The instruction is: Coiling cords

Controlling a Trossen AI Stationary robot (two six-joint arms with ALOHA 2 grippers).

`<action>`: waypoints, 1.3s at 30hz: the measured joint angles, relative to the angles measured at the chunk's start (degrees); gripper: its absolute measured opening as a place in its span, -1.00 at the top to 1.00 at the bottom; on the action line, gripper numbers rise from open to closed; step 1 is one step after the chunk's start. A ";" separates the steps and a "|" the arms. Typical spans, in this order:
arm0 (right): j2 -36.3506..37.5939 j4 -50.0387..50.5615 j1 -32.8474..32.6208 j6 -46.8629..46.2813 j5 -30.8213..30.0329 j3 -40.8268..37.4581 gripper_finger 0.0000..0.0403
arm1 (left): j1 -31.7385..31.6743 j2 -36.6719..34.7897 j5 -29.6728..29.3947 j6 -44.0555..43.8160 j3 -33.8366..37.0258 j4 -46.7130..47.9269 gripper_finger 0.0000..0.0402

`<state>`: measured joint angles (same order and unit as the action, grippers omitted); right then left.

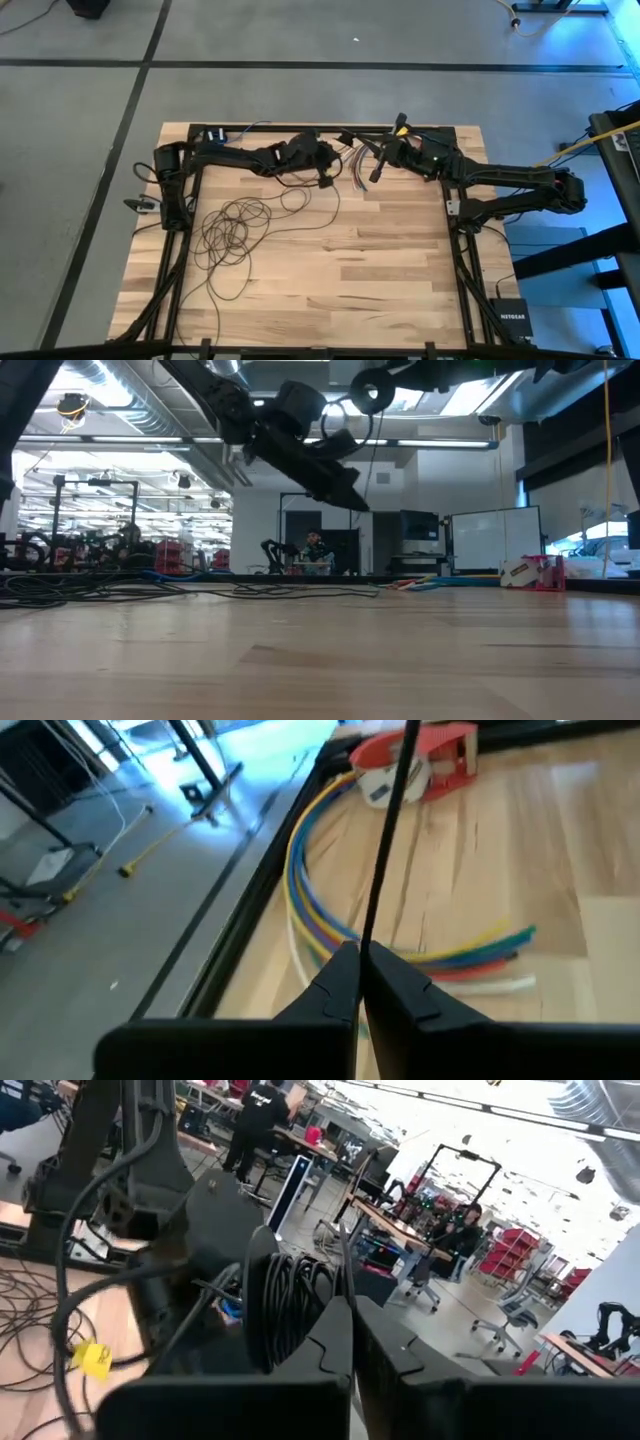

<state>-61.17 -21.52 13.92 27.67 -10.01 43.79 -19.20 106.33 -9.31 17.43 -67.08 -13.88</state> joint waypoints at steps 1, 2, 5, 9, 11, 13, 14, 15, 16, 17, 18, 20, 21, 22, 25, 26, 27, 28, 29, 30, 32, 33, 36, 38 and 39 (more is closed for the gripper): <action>0.00 -0.15 -0.01 0.08 0.02 0.00 0.99 | -0.27 -1.06 -0.12 0.02 0.01 1.50 0.99; 0.04 -0.43 -0.01 0.31 0.01 0.04 0.99 | -0.54 -2.50 -0.15 0.02 0.04 3.00 0.99; 0.17 -0.54 -0.03 1.02 0.12 0.24 0.98 | -1.39 -6.68 -0.79 1.12 0.16 6.46 0.97; 0.24 0.06 -0.08 1.08 0.14 0.23 0.98 | -2.63 -12.27 -0.76 2.71 0.21 9.10 0.99; 0.24 0.05 -0.08 1.22 0.26 0.22 0.98 | -3.17 -15.12 -0.72 3.02 0.21 10.06 0.99; 0.24 0.17 -0.08 1.28 0.62 0.24 0.98 | -3.58 -17.77 -0.66 3.06 0.21 10.90 0.98; 0.22 0.40 -0.08 1.30 0.62 0.22 0.98 | -3.71 -19.03 -0.60 3.10 0.21 10.86 0.97; 0.22 0.49 -0.08 1.30 0.62 0.23 0.98 | -4.05 -20.29 -0.56 3.33 0.21 11.23 0.97; 0.22 0.49 -0.08 1.30 0.62 0.24 0.98 | -4.25 -21.35 -0.48 3.92 0.21 11.37 0.97; 0.22 0.51 -0.08 1.30 0.62 0.23 0.98 | -4.46 -22.36 -0.48 4.07 0.21 11.28 0.97; 0.22 0.74 -0.08 1.32 0.62 0.22 0.98 | -4.88 -23.38 -0.46 4.08 0.21 11.33 0.97; 0.20 0.94 -0.08 1.51 0.62 0.22 0.98 | -5.60 -25.10 -0.42 4.07 0.21 11.36 0.97; 0.20 1.17 -0.08 1.53 0.62 0.23 0.98 | -6.01 -25.82 -0.42 4.06 0.21 11.36 0.98; 0.20 1.23 -0.06 1.54 0.62 0.23 0.98 | -6.34 -26.50 -0.40 3.90 0.21 11.36 0.99; 0.20 1.64 -0.03 2.64 0.60 0.22 0.98 | -7.05 -28.14 -0.10 2.37 0.21 11.34 0.98; 0.20 1.84 -0.03 2.95 0.60 0.24 0.98 | -7.06 -28.62 -0.01 1.89 0.21 11.15 0.98; 0.20 2.04 -0.03 3.32 0.52 0.22 0.98 | -6.99 -29.17 0.15 1.04 0.21 10.78 0.97; 0.18 2.05 -0.03 3.96 0.12 0.22 0.98 | -6.84 -29.60 0.35 0.41 0.21 10.30 0.97; 0.15 2.11 -0.03 4.44 -0.42 0.24 0.98 | -6.43 -30.02 0.92 -0.43 0.21 9.55 0.97; 0.15 2.31 -0.03 5.01 -1.07 0.24 0.98 | -6.02 -30.30 1.77 -0.97 0.21 8.86 0.97; -0.24 2.56 -0.03 6.08 -2.87 0.24 0.98 | -4.98 -30.71 4.22 -2.58 0.21 7.07 0.99; -0.62 2.44 -0.03 6.80 -3.99 0.24 0.98 | -4.25 -30.72 5.66 -3.35 0.20 5.85 0.99; -2.36 1.46 -0.04 8.68 -7.22 0.24 0.98 | -1.75 -30.41 7.84 -4.40 0.19 3.84 0.98; -3.86 0.18 -0.03 10.10 -8.90 0.24 0.98 | -0.15 -29.80 7.84 -4.15 0.19 3.49 0.98; -4.69 -0.83 -0.03 10.77 -9.82 0.24 0.98 | 0.68 -29.33 7.84 -3.95 0.19 2.96 0.98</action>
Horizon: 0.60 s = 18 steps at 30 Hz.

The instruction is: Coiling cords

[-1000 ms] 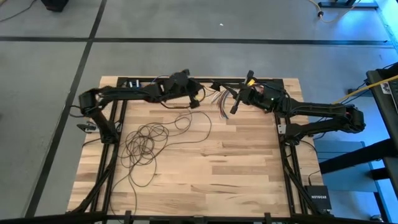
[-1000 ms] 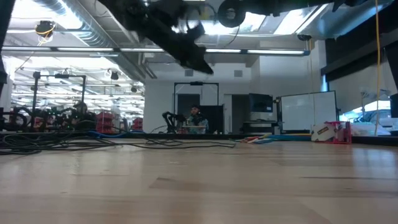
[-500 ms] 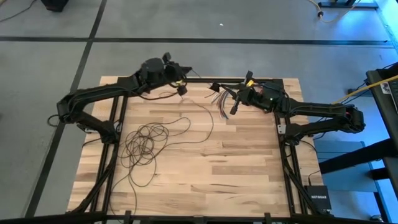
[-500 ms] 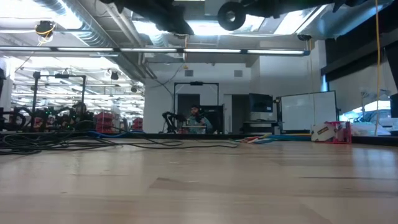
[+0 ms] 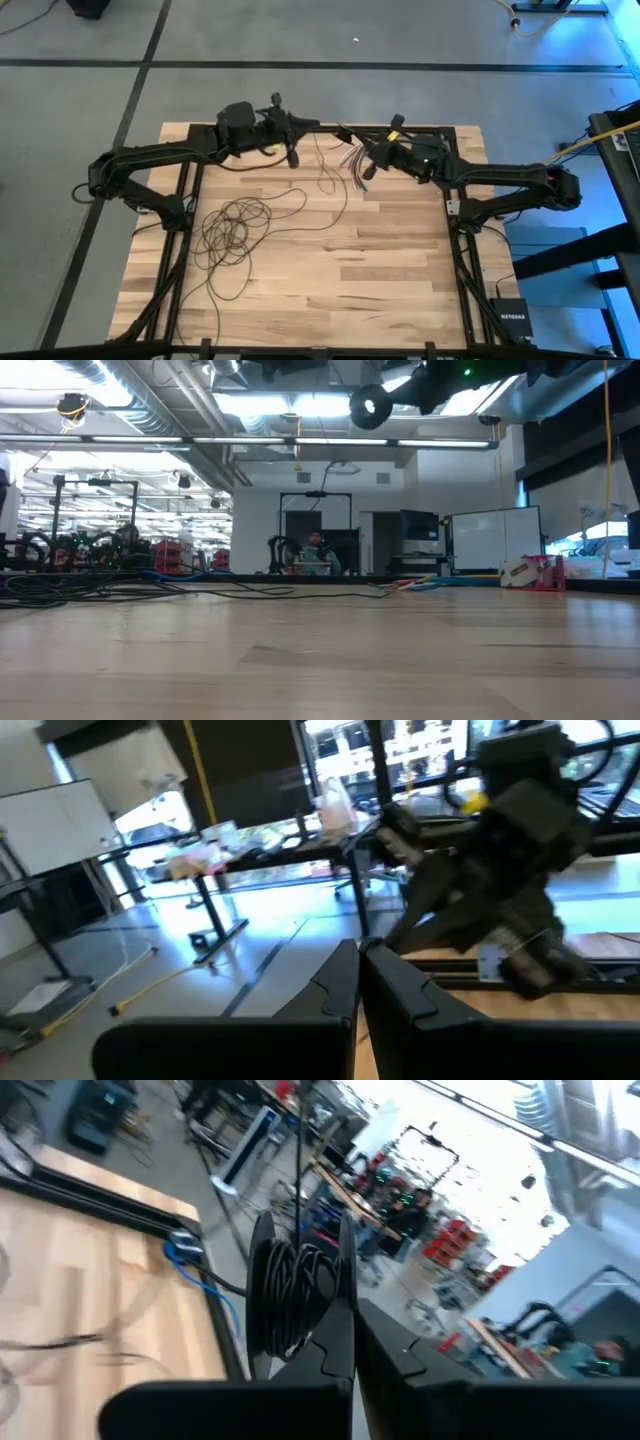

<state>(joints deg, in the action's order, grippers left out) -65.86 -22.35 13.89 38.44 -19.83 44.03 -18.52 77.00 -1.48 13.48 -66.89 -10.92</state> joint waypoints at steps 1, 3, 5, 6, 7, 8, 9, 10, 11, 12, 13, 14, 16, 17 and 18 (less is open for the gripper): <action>-0.75 -0.92 0.00 0.69 -0.99 0.00 0.98 | 0.74 0.58 -0.02 0.00 0.00 -0.54 0.98; -2.10 -2.94 -0.02 1.57 -2.75 0.00 0.98 | 1.96 1.52 -0.04 0.19 0.00 -1.63 0.99; -3.11 -4.05 -0.04 2.66 -3.97 0.00 0.98 | 3.14 2.35 -0.14 0.37 0.00 -3.17 0.99; -3.72 -4.95 -0.07 3.07 -4.77 0.00 0.98 | 3.63 2.77 -0.19 0.33 0.00 -3.91 0.99; -4.17 -5.59 -0.07 3.43 -5.41 0.00 0.98 | 4.10 3.42 -0.22 0.22 0.00 -4.69 0.98; -4.62 -6.17 -0.07 3.66 -6.00 -0.01 0.98 | 4.53 3.97 -0.22 0.15 0.00 -5.48 0.98; -4.95 -6.79 -0.07 3.70 -6.25 -0.02 0.98 | 4.92 4.64 -0.22 0.15 0.00 -6.05 0.98; -5.21 -7.29 -0.07 3.71 -6.30 -0.02 0.98 | 5.31 5.51 -0.22 0.13 0.00 -6.87 0.98; -5.39 -7.98 -0.07 3.67 -6.41 -0.02 0.98 | 5.57 6.38 -0.20 0.09 0.00 -7.91 0.98; -5.41 -8.09 -0.07 3.52 -6.49 -0.02 0.98 | 5.81 7.22 -0.17 0.02 -0.04 -8.86 0.99; -5.41 -8.20 -0.07 2.95 -6.61 -0.02 0.98 | 6.05 8.20 -0.08 0.08 -0.04 -9.83 0.99; -5.41 -8.27 -0.05 2.43 -6.61 -0.02 0.98 | 6.21 9.14 -0.04 0.21 -0.07 -10.89 0.99; -5.41 -8.39 -0.04 1.99 -6.75 -0.03 0.98 | 6.50 11.12 -0.02 0.29 -0.07 -12.88 0.99; -5.41 -8.61 -0.04 1.90 -6.74 -0.04 0.98 | 6.53 12.12 -0.01 0.24 -0.07 -14.56 0.98; -5.41 -8.88 -0.04 1.88 -6.73 -0.07 0.98 | 6.53 13.06 0.04 0.11 -0.07 -16.00 0.97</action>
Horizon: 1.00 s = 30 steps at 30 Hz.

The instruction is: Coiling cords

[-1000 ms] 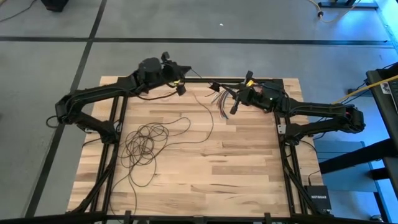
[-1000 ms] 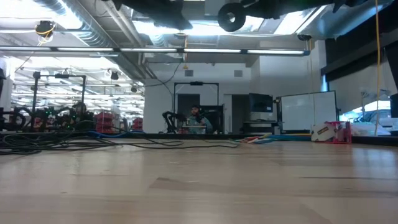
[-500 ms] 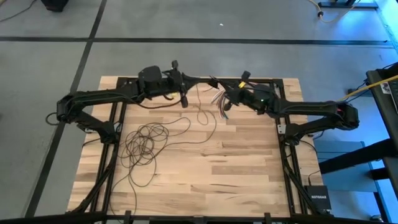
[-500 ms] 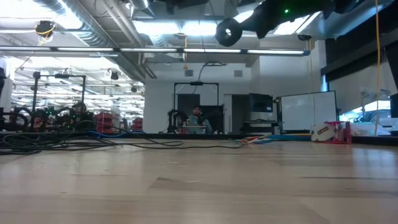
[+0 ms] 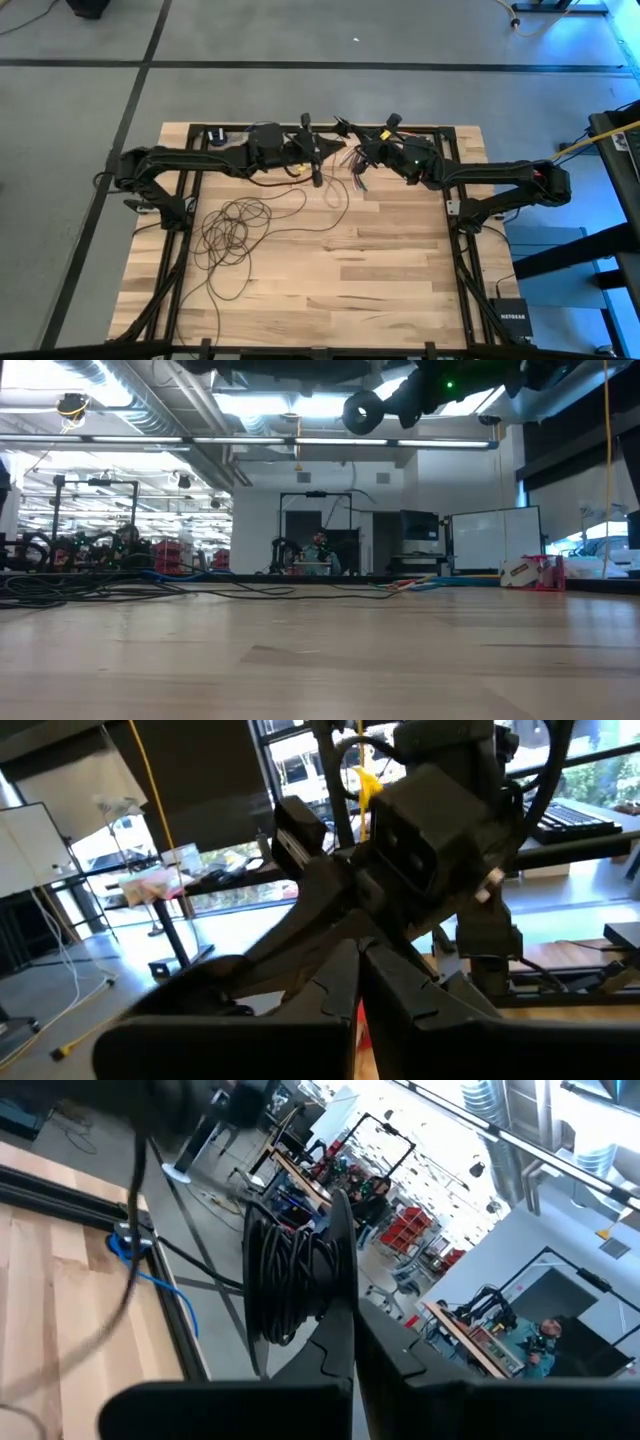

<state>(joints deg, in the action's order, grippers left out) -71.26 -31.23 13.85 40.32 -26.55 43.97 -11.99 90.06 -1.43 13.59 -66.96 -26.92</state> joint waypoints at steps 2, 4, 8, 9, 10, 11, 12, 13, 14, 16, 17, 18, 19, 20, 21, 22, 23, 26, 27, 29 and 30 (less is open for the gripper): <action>0.00 -0.36 0.03 -0.24 0.13 0.00 0.98 | 0.00 1.98 0.00 0.18 -0.05 -2.91 0.95; 0.00 -0.30 0.04 -1.20 0.18 0.00 0.98 | -0.15 3.72 0.00 0.74 -0.09 -4.01 0.94; -0.04 -0.56 0.07 -1.49 0.16 -0.04 0.99 | -0.19 6.74 0.49 1.25 -0.09 -5.81 0.93; -0.04 -0.60 0.09 -1.76 0.16 -0.04 0.99 | -0.11 7.41 0.58 1.64 -0.09 -5.72 0.93; -0.04 -0.88 0.09 -2.38 0.18 -0.04 0.98 | -0.08 8.03 0.58 1.95 -0.08 -5.71 0.93; -0.04 -1.05 0.09 -2.69 0.37 -0.04 0.99 | -0.07 8.59 0.29 2.34 -0.07 -5.60 0.93; -0.04 -1.30 0.07 -2.85 0.45 -0.04 0.99 | -0.07 9.04 -0.41 3.09 -0.07 -5.64 0.93; -0.04 -1.64 0.04 -3.09 0.62 -0.04 0.99 | -0.11 9.33 -1.58 3.55 -0.07 -5.62 0.93; -0.04 -1.80 0.04 -3.67 0.74 -0.04 0.99 | -0.11 9.75 -2.80 4.28 -0.07 -5.69 0.93; -0.04 -1.84 0.09 -4.88 1.83 -0.04 0.99 | -0.29 10.12 -4.96 5.73 -0.07 -5.27 0.93; -0.04 -1.80 0.09 -5.34 2.28 -0.04 0.99 | -0.47 10.14 -5.78 6.47 -0.04 -4.63 0.93; -0.04 -1.79 0.09 -5.41 2.49 -0.04 0.99 | -0.52 10.14 -6.19 6.66 -0.04 -4.17 0.93; -0.04 -1.91 0.09 -5.46 2.86 -0.04 0.99 | -0.85 10.14 -6.37 6.61 -0.04 -3.95 0.93; -0.04 -2.04 0.09 -5.61 3.09 -0.04 0.99 | -1.11 10.14 -6.45 6.33 -0.04 -3.86 0.93; -0.04 -2.18 0.09 -6.00 3.43 -0.04 0.98 | -1.38 10.14 -6.44 5.78 -0.04 -3.77 0.93; -0.04 -2.18 0.09 -6.79 4.26 -0.04 0.98 | -1.60 10.14 -6.45 4.93 -0.04 -3.65 0.93; -0.04 -2.22 0.09 -7.58 5.32 -0.04 0.99 | -1.83 10.14 -6.45 4.60 -0.04 -3.61 0.93; -0.04 -3.34 0.09 -10.69 8.56 -0.04 0.99 | -2.35 10.43 -6.51 3.34 -0.04 -3.83 0.93; -0.03 -3.73 0.09 -11.75 9.74 -0.04 0.99 | -2.42 10.51 -6.58 3.04 -0.03 -3.61 0.93; 0.00 -3.96 0.07 -13.08 11.94 -0.02 0.99 | -2.36 10.62 -6.36 2.03 0.00 -3.51 0.93; 0.00 -3.88 0.04 -13.09 12.14 -0.02 0.99 | -2.18 10.62 -5.56 1.67 0.00 -3.72 0.93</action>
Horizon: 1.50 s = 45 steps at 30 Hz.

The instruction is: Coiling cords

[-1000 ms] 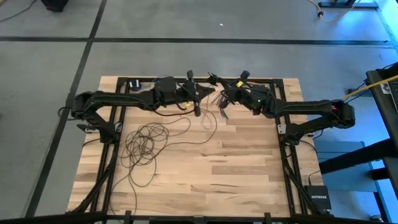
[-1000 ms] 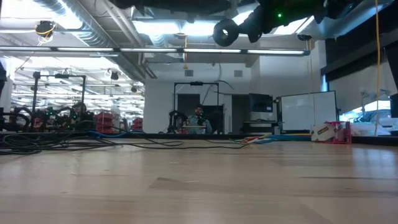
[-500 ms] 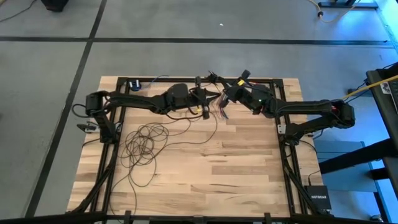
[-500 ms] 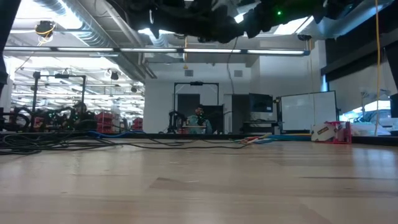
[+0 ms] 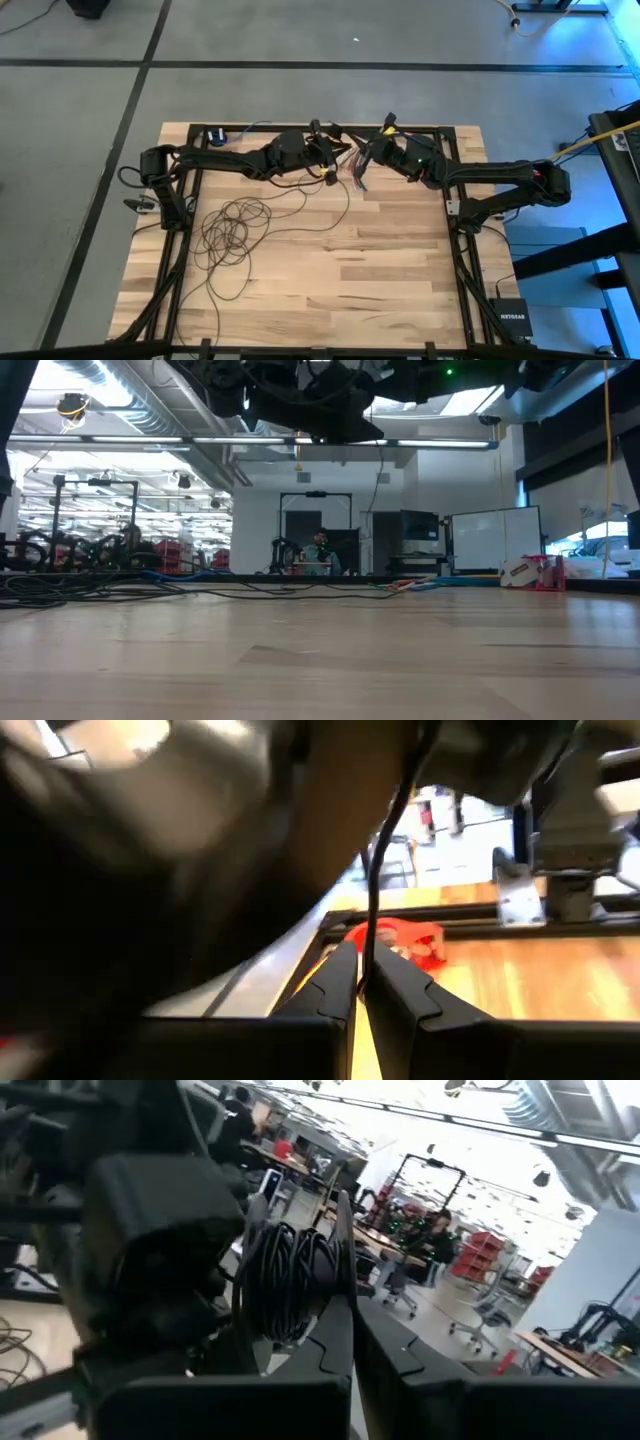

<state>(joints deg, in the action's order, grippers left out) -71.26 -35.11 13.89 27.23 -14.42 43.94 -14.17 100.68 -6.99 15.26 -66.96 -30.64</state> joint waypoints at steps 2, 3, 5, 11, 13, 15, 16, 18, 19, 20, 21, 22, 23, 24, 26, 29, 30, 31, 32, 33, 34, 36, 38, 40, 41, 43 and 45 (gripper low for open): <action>0.00 0.18 -0.02 1.07 -1.72 0.00 0.99 | 0.62 0.00 2.72 -1.17 0.00 -1.25 0.92; 0.00 0.24 -0.04 1.42 -2.92 0.00 0.99 | 1.02 0.00 3.96 -1.45 0.00 -1.87 0.92; 0.12 0.18 -0.04 1.64 -3.51 0.02 0.99 | 1.75 0.00 4.37 -1.41 0.04 -2.71 0.92; 0.13 0.12 0.04 0.66 1.19 0.07 0.99 | 1.49 0.00 2.48 0.12 0.07 -4.32 0.92; -0.04 0.52 0.02 0.10 1.71 0.07 0.99 | 0.67 0.00 2.73 -0.29 0.04 -4.02 0.92; -0.05 0.18 0.06 -0.14 2.69 0.07 0.99 | 0.11 0.24 2.76 -1.38 0.04 -3.96 0.92; -0.01 -0.42 0.05 -0.17 3.25 0.07 0.99 | -0.08 0.46 2.76 -1.51 0.04 -4.02 0.92; 0.00 -0.79 0.04 -0.33 3.52 0.07 0.99 | -0.20 1.01 2.68 -1.34 0.04 -3.47 0.92; 0.00 -0.79 0.04 -0.80 3.60 0.07 0.99 | -0.20 1.37 2.59 -1.07 0.04 -3.54 0.92; 0.00 -0.71 0.04 -1.43 3.95 0.07 0.99 | -0.20 1.54 2.47 -1.08 0.04 -2.73 0.92; 0.00 -0.46 -0.02 -1.54 3.96 0.04 0.99 | -0.18 1.79 2.46 -1.07 0.04 -2.23 0.92; 0.00 -0.47 -0.02 -1.54 3.91 0.04 0.99 | -0.16 2.16 2.47 -0.95 0.03 -2.34 0.92; 0.00 -0.55 -0.02 -1.52 3.88 0.04 0.99 | -0.15 2.29 2.34 -0.86 0.02 -1.94 0.92; 0.00 -0.53 -0.02 -1.54 3.86 0.04 0.99 | -0.18 2.32 1.73 -0.38 0.02 -1.35 0.92; 0.00 -0.50 -0.03 -1.54 3.71 0.04 0.99 | -0.18 2.32 -0.81 1.12 0.02 -0.04 0.92; 0.17 -0.20 -0.04 -1.51 3.39 0.02 0.99 | -0.24 2.32 -5.25 4.22 0.00 2.87 0.92; 0.19 -0.22 -0.06 -1.51 2.95 0.02 0.99 | -0.24 2.32 -6.40 5.39 0.00 4.04 0.92; 0.26 -0.16 -0.05 -1.48 2.44 0.02 0.99 | -0.24 2.32 -7.34 6.50 0.00 5.20 0.92; 0.30 0.14 -0.04 -1.35 1.98 0.02 0.99 | -0.24 2.32 -7.85 7.53 0.00 6.32 0.92; 0.39 0.33 -0.04 -1.20 1.84 0.02 0.99 | -0.24 2.32 -7.97 7.87 0.00 7.50 0.92; 0.40 0.27 -0.04 -0.98 1.61 0.02 0.99 | -0.24 2.32 -8.06 8.38 0.00 8.69 0.92; 0.44 0.44 -0.04 -0.24 1.49 0.02 0.99 | -0.24 2.32 -8.05 9.20 0.00 10.57 0.92; 0.44 0.50 -0.04 0.04 1.49 0.02 0.99 | -0.24 2.32 -8.05 8.88 0.00 11.11 0.92; 0.46 0.45 -0.04 0.06 1.49 0.02 0.99 | -0.24 2.32 -8.05 7.64 0.00 11.15 0.92; 0.46 0.47 -0.03 0.06 1.49 0.02 0.99 | -0.23 2.32 -8.07 7.18 0.00 11.31 0.92; 0.46 0.51 -0.02 0.10 1.49 0.02 0.99 | -0.21 2.32 -8.07 6.09 0.00 12.69 0.92; 0.46 0.71 -0.02 0.15 1.47 0.02 0.99 | -0.24 2.32 -8.04 4.88 0.00 14.88 0.92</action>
<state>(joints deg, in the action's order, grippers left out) -70.81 -34.39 13.87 27.38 -12.95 43.97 -14.41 103.00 -15.04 20.14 -66.96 -15.76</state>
